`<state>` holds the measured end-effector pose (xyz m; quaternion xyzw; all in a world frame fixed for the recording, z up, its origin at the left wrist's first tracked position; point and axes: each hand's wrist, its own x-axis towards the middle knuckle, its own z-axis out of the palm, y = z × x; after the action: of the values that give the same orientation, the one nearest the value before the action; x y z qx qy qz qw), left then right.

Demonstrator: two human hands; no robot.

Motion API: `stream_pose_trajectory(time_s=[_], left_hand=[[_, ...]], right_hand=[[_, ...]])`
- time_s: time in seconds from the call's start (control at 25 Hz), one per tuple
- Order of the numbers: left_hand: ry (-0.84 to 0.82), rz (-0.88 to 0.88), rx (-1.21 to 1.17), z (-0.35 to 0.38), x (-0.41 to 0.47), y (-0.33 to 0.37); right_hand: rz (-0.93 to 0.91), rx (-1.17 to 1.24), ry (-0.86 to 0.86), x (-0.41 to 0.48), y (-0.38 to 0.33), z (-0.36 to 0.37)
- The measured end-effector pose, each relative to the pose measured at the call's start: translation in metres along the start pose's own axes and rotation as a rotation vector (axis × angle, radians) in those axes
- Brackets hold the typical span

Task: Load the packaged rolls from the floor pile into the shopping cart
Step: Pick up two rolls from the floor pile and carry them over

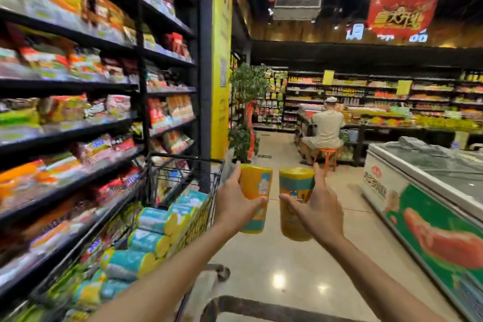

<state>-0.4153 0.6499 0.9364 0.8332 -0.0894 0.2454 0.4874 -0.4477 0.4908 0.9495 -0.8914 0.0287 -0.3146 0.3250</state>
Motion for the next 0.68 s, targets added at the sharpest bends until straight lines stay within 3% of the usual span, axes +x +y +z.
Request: stream_pose_trajectory(time_s=[0.28,0.68], left_hand=[[0.254,-0.227,0.15,-0.101,0.084,-0.136],[0.579,-0.432,0.36,-0.138,0.192,-0.267]], right_hand=[[-0.2,0.166,-0.203,0.055,-0.083,0.179],[-0.477,0.285,-0.441,0.181,-0.128,0.384]])
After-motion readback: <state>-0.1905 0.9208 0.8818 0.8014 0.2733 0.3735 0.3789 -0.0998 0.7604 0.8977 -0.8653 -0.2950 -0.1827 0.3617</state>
